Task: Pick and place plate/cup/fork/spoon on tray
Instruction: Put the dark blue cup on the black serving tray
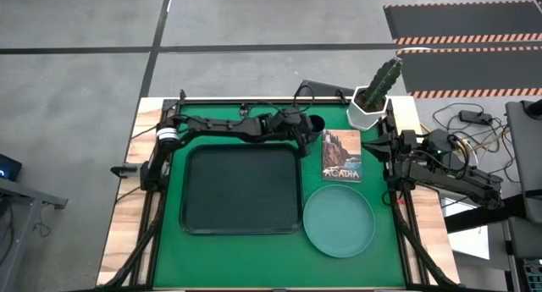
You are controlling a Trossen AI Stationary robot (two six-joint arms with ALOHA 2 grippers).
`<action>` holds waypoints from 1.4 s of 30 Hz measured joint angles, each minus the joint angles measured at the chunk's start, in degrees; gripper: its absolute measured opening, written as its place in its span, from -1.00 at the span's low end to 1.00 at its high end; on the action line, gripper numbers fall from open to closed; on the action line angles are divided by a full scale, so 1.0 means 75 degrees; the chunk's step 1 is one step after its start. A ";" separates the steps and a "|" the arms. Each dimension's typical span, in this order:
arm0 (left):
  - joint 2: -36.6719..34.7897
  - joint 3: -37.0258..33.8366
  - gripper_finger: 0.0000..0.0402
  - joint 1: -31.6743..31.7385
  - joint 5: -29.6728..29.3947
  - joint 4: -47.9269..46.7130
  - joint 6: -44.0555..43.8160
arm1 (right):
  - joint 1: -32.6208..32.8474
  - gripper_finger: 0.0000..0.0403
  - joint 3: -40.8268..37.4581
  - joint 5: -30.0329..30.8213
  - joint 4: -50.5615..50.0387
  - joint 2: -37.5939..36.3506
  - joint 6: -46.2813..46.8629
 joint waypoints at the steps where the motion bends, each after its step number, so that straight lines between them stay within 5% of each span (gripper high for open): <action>1: 0.0000 -0.0083 -0.15 0.0007 0.0002 0.0099 0.0060 | 0.0000 -0.96 0.0000 0.0000 0.0000 0.0000 0.0003; 12: 0.0298 -0.0823 -0.14 0.0080 0.0170 0.2045 0.0190 | 0.0000 -0.96 -0.0003 0.0021 -0.0035 0.0000 -0.0009; 25: 0.0603 -0.0799 -0.14 0.0091 -0.0164 0.2011 0.0406 | 0.0000 -0.96 -0.0003 0.0021 -0.0038 0.0000 0.0043; 42: 0.0504 -0.0625 -0.17 0.0100 -0.0276 0.1424 0.2616 | 0.0000 -0.96 -0.0003 0.0024 0.0012 0.0000 0.0166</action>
